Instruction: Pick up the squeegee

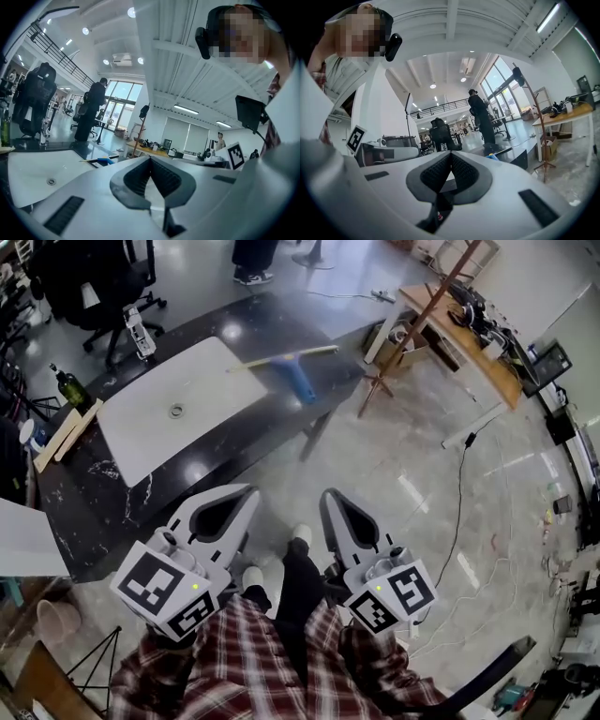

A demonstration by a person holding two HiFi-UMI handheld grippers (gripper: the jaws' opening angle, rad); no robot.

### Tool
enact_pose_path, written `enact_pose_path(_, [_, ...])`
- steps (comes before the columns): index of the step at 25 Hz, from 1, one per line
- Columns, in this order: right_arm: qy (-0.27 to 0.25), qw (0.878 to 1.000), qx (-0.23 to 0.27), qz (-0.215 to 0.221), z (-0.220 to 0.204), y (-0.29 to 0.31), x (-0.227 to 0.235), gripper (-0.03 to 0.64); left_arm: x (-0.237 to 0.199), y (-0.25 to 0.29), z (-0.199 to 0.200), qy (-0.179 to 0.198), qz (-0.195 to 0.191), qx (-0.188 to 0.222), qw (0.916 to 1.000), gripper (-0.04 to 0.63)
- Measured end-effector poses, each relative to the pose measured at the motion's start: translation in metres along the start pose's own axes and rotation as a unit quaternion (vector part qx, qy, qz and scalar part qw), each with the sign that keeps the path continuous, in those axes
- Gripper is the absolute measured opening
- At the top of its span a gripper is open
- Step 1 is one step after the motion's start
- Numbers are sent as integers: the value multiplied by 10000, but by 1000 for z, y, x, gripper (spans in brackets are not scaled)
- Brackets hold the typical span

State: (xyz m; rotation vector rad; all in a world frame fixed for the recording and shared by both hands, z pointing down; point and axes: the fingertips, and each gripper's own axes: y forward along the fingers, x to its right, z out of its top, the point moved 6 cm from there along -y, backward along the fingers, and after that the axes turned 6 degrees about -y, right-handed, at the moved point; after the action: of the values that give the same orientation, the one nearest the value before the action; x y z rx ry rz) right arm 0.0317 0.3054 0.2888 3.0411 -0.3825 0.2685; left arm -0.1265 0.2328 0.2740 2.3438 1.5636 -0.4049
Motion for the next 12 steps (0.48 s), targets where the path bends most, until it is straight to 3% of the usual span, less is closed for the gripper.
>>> enact_pose_path(12, [-137, 9995, -27, 279, 45, 57, 136, 12, -33, 131, 32, -41, 410, 134, 9991, 9])
